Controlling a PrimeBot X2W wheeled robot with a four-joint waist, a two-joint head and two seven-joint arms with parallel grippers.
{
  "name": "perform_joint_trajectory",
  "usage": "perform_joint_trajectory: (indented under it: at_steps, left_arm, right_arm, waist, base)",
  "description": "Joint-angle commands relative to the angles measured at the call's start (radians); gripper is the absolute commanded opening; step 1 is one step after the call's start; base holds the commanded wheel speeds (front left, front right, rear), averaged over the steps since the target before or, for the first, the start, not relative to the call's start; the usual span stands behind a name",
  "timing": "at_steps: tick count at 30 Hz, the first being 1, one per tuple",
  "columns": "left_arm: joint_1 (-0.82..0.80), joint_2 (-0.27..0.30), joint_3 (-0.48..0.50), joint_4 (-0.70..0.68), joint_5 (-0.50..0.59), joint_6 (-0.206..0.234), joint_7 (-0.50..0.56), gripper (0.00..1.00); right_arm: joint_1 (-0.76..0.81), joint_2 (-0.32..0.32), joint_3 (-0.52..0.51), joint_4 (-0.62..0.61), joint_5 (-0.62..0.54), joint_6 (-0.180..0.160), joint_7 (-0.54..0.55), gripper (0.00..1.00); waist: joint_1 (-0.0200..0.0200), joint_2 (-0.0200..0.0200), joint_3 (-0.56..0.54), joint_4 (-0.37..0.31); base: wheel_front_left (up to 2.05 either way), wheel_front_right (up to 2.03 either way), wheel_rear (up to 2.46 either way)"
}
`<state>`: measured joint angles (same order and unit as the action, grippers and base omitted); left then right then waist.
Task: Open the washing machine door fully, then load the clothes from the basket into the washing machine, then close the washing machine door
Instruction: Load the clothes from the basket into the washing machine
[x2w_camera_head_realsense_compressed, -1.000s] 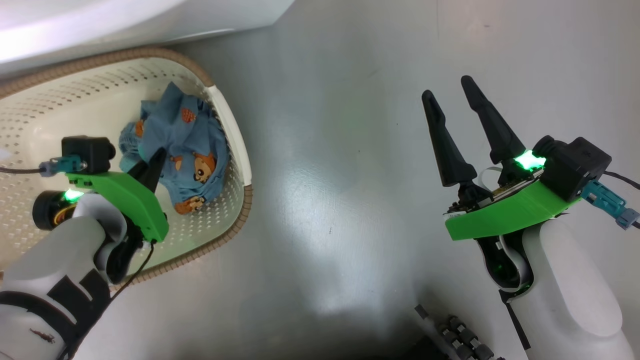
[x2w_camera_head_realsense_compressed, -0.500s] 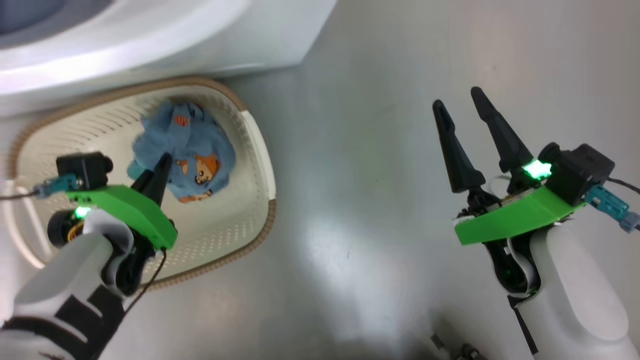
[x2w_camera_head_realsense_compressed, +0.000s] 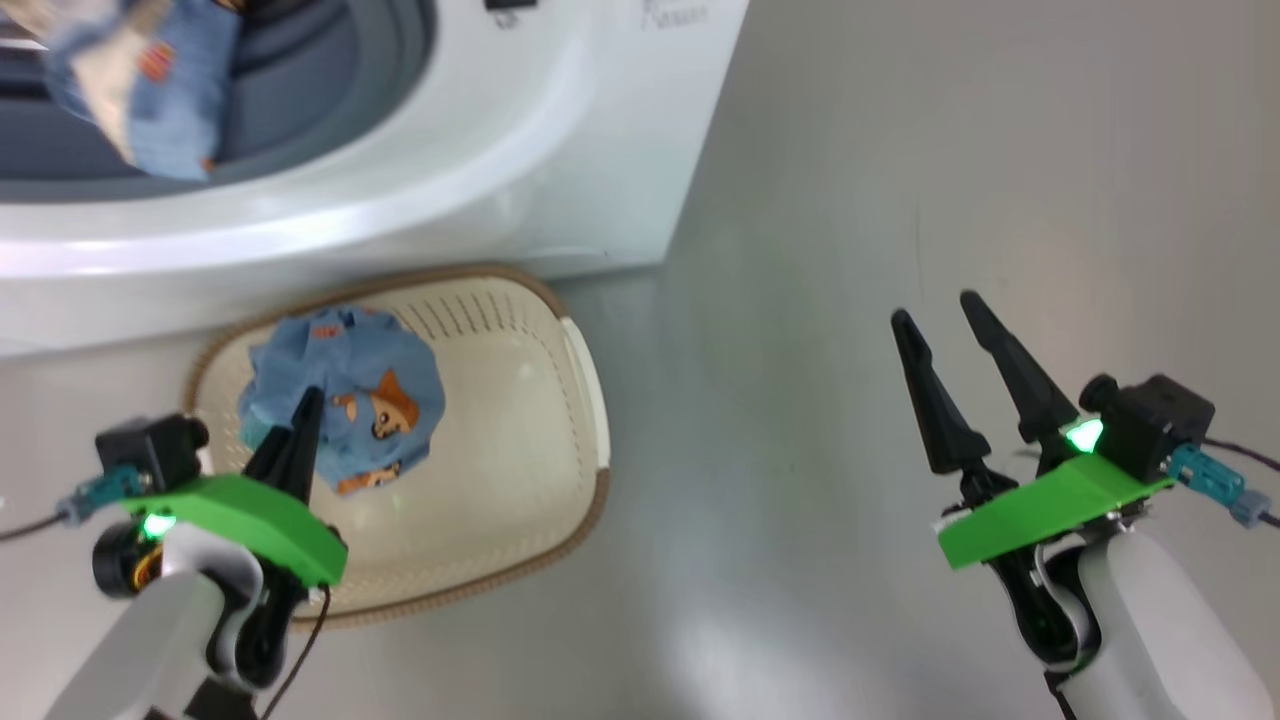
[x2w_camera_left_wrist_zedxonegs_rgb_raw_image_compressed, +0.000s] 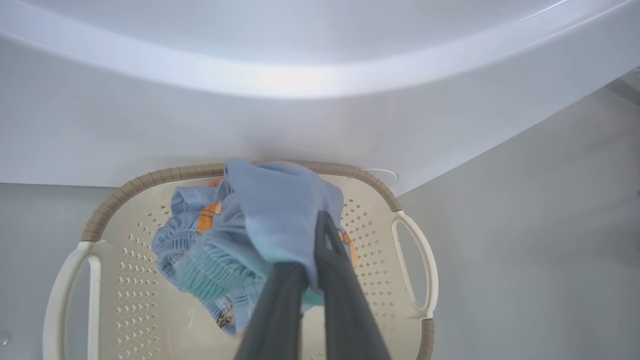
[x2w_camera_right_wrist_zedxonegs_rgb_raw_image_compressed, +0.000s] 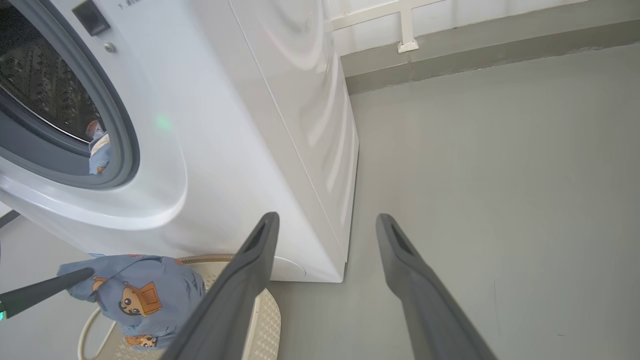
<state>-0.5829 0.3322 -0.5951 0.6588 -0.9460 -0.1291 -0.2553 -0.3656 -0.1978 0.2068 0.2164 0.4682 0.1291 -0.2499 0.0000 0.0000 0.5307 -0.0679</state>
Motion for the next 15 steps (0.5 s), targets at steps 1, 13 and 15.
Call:
perform_joint_trajectory:
  at_steps: [1,13,15]
  left_arm:
    - [0.033,0.031,0.055,-0.027,0.023,-0.002,-0.006,0.00]
    - [0.217,0.010,0.305,-0.170,0.231,-0.002,-0.006,0.00]
    - [0.247,0.006,0.337,-0.198,0.262,-0.002,-0.006,0.00]
  right_arm:
    - [0.040,-0.008,0.015,-0.015,0.010,0.002,-0.012,1.00]
    - [0.139,-0.039,-0.005,0.005,0.036,0.002,-0.012,1.00]
    - [0.157,-0.042,-0.008,0.007,0.041,0.002,-0.012,1.00]
  waist:
    - [0.0000,0.0000,-0.103,0.049]
    - [0.0000,0.0000,-0.269,0.086]
    - [0.0000,0.0000,-0.292,0.088]
  base:
    - [0.00,0.00,0.00]
    - [0.00,0.00,0.00]
    - [0.00,0.00,0.00]
